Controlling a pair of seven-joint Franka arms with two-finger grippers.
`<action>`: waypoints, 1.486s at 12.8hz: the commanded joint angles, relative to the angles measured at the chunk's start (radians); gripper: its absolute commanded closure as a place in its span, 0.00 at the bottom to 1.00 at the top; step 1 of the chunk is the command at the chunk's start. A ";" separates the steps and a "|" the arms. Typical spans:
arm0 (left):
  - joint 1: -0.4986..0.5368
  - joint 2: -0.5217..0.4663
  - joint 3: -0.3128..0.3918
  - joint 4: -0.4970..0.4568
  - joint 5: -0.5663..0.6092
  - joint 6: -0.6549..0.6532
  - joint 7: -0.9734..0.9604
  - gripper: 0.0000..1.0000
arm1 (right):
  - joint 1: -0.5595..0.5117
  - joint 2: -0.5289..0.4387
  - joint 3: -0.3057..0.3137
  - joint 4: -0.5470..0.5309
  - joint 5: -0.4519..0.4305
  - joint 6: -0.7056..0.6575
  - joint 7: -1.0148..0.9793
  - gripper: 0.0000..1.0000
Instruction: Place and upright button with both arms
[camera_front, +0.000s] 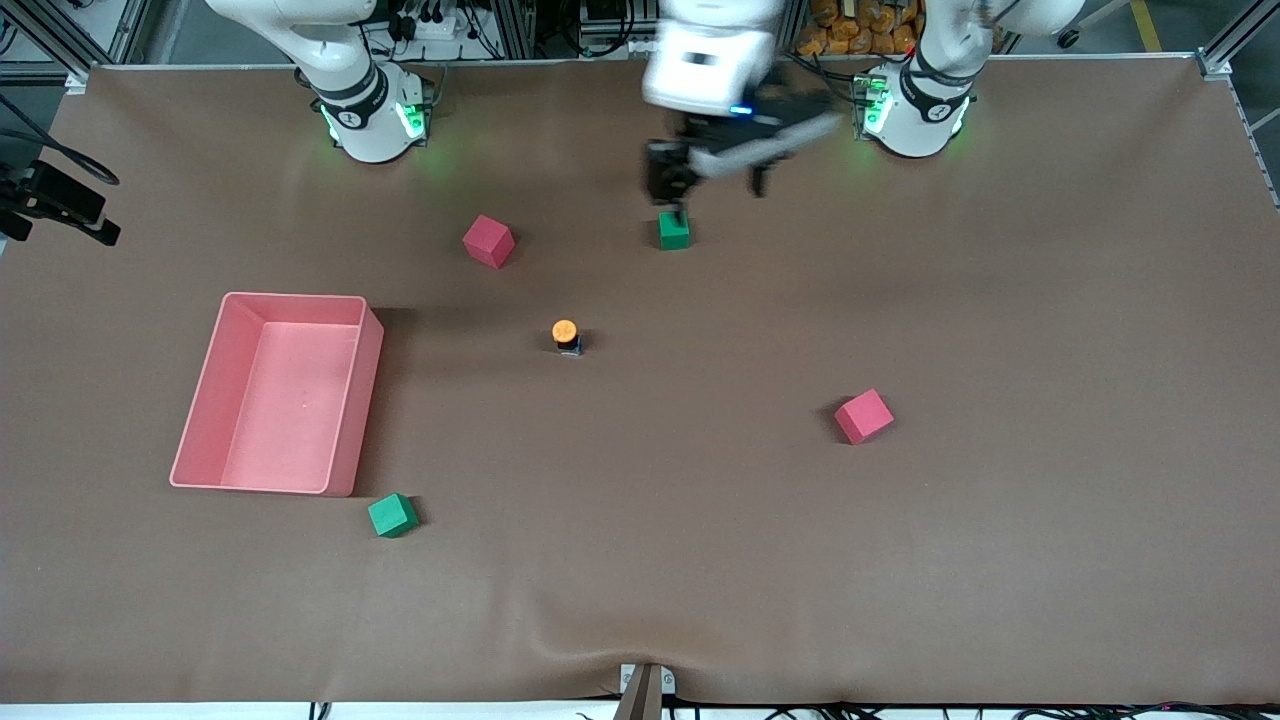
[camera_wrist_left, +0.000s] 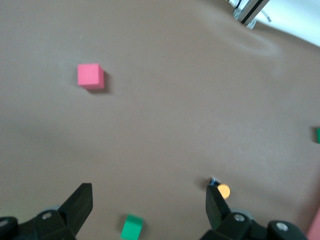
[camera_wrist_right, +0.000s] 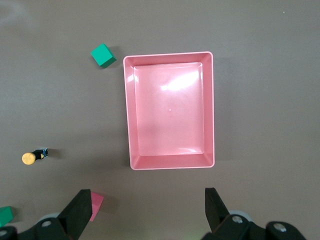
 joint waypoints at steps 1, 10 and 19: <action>0.201 -0.067 -0.019 -0.035 -0.135 -0.059 0.239 0.00 | -0.002 -0.003 0.006 0.007 -0.007 -0.009 -0.004 0.00; 0.458 -0.242 0.194 -0.172 -0.192 -0.225 1.104 0.00 | -0.005 -0.003 0.004 0.007 -0.007 -0.012 -0.004 0.00; 0.516 -0.372 0.165 -0.279 -0.111 -0.216 1.144 0.00 | -0.013 0.000 0.001 0.009 -0.005 -0.003 -0.004 0.00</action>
